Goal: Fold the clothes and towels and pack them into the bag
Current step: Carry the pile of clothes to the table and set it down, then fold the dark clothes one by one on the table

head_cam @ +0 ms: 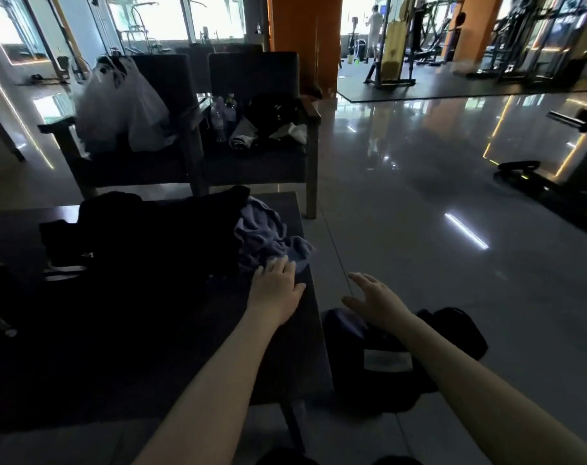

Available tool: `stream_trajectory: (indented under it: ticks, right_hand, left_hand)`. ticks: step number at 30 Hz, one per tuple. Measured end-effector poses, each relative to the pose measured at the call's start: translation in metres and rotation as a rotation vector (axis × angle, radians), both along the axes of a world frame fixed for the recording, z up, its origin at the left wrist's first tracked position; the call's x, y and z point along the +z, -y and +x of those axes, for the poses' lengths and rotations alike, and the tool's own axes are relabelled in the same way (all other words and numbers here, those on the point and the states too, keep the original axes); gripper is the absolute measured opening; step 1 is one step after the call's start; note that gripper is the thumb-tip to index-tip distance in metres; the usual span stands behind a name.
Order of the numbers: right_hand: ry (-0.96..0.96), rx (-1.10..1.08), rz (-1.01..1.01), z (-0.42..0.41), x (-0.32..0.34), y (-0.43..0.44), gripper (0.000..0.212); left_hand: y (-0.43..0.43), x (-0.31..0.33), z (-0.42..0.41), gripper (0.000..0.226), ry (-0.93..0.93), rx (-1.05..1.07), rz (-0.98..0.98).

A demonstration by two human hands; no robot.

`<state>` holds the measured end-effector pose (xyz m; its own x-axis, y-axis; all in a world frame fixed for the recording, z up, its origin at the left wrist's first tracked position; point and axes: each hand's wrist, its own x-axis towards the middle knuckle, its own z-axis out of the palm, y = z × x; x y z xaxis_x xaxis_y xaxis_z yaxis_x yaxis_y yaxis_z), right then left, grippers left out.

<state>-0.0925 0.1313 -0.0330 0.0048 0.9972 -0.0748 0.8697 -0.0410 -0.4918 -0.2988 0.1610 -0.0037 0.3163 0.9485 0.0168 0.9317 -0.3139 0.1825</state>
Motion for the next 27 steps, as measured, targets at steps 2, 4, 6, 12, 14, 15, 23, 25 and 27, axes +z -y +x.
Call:
stream_trajectory:
  ticks: [2,4,6,12,14,15,23,25,27]
  right_hand:
    - [0.001,-0.058,-0.062,0.027,-0.007,0.022,0.064]
    - [-0.003,-0.124,-0.133,0.052,-0.017,0.041,0.062]
    - [0.001,-0.176,-0.199,0.075,-0.031,0.054,0.06]
    - [-0.03,-0.273,-0.348,0.128,-0.087,0.062,0.064]
    - [-0.055,-0.298,-0.391,0.141,-0.114,0.059,0.065]
    - [-0.07,-0.322,-0.412,0.147,-0.128,0.057,0.065]
    - [-0.336,-0.707,-0.524,0.171,-0.237,0.043,0.064]
    - [-0.457,-0.756,-0.571,0.171,-0.254,0.037,0.069]
    - [-0.57,-0.817,-0.602,0.169,-0.265,0.029,0.079]
  left_hand:
    - [0.017,-0.007,0.03,0.054,-0.013,-0.097,-0.028]
    - [0.029,-0.019,0.059,0.052,-0.039,-0.174,-0.09]
    - [0.036,-0.034,0.088,0.051,-0.082,-0.225,-0.18]
    - [0.038,-0.099,0.165,0.052,-0.173,-0.263,-0.41]
    - [0.033,-0.128,0.184,0.053,-0.212,-0.26,-0.465]
    - [0.029,-0.143,0.192,0.054,-0.234,-0.253,-0.499]
    - [-0.006,-0.256,0.231,0.055,-0.264,-0.112,-0.557]
    - [-0.018,-0.275,0.237,0.057,-0.254,-0.089,-0.555]
    - [-0.031,-0.291,0.242,0.057,-0.237,-0.082,-0.553]
